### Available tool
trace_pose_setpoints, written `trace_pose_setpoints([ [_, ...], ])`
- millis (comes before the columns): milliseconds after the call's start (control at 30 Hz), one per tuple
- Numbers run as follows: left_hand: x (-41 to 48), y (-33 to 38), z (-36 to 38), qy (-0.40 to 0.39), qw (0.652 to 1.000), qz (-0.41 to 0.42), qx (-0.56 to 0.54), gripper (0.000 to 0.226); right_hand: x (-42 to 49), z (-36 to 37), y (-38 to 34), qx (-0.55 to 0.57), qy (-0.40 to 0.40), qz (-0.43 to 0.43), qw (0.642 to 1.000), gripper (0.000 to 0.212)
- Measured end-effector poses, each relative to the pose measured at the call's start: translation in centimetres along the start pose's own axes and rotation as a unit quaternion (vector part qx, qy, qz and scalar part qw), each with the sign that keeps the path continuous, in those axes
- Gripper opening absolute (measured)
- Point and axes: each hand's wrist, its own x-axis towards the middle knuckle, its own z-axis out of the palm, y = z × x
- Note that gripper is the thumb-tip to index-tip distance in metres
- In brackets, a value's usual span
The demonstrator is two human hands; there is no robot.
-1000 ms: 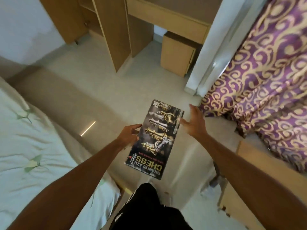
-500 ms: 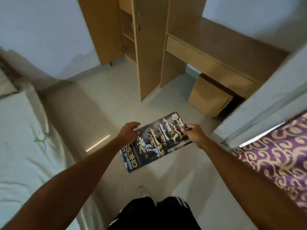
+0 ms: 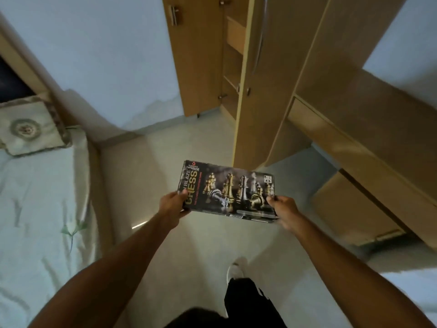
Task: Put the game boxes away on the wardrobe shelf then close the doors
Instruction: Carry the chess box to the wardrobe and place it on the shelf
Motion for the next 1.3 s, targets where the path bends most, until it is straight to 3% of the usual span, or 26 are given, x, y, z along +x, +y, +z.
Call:
trace_pose_setpoints([
  [133, 4.9, 7.5, -1.4, -0.009, 0.999, 0.037, 0.022, 0.028, 3.6, 4.1, -9.0, -0.141, -0.008, -0.095, 0.985, 0.028],
  [267, 10.9, 14.3, -5.2, 0.015, 0.999, 0.044, -0.002, 0.02, 8.2, 10.5, -16.5, -0.236, -0.047, -0.22, 0.945, 0.049],
  [400, 17.9, 20.1, -10.0, 0.05, 0.997, 0.051, 0.009, 0.024, 13.1, 17.8, -22.9, -0.321, -0.072, -0.24, 0.913, 0.09],
  [467, 20.9, 23.3, -11.8, 0.042, 0.996, 0.066, 0.031, 0.024, 15.7, 22.1, -26.5, -0.303, -0.118, -0.263, 0.908, 0.085],
  [600, 27.8, 31.1, -14.7, 0.006, 0.995, 0.077, 0.068, 0.025, 19.5, 31.0, -34.5, -0.256, -0.252, -0.24, 0.902, 0.031],
  [667, 31.0, 34.8, -15.5, -0.006, 0.994, 0.075, 0.08, 0.027, 20.7, 33.9, -37.4, -0.236, -0.281, -0.227, 0.902, 0.024],
  [833, 38.1, 42.1, -13.6, 0.03, 0.995, 0.095, 0.019, 0.054, 26.0, 37.9, -42.2, -0.17, -0.203, -0.193, 0.945, 0.04],
  [967, 43.6, 44.9, -8.8, 0.023, 0.997, 0.064, 0.032, 0.072, 32.1, 38.6, -45.7, -0.11, -0.12, -0.165, 0.973, 0.036],
  [1100, 50.5, 48.2, -1.9, -0.057, 0.993, 0.047, 0.089, 0.053, 41.0, 37.6, -50.1, -0.051, -0.045, -0.104, 0.992, 0.045],
  [1300, 58.4, 57.3, 8.2, -0.146, 0.976, 0.08, 0.142, 0.034, 50.7, 34.1, -57.8, 0.002, 0.006, -0.073, 0.997, 0.048],
])
